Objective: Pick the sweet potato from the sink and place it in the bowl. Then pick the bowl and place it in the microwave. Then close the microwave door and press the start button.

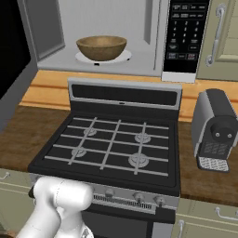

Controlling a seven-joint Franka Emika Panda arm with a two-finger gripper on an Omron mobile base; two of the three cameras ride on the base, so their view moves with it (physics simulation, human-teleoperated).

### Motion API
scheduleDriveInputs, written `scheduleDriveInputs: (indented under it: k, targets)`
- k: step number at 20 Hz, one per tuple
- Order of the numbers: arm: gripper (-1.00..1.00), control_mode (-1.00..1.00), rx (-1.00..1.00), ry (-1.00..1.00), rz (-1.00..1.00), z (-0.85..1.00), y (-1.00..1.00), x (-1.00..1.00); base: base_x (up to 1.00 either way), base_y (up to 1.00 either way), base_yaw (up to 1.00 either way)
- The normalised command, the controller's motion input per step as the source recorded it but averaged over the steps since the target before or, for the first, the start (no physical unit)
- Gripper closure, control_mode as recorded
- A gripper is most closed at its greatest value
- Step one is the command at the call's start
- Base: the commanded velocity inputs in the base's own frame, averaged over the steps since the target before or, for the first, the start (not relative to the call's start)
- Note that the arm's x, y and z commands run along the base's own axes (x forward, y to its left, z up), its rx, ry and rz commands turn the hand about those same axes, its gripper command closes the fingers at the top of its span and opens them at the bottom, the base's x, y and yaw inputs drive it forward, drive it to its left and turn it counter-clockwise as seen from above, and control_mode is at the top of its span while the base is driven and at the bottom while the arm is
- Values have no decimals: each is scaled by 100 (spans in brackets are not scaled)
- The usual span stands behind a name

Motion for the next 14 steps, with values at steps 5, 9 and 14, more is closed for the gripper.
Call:
scheduleDriveInputs:
  k: [5, 9, 14]
  targets:
    - [-100, -100, 2, 0, 1, 13, -79, 17, 0, 0, 0]
    - [-100, -100, 7, 0, 12, 19, -75, 56, 0, 0, 0]
    - [-100, -100, 12, 0, 28, 19, -69, 72, 0, 0, 0]
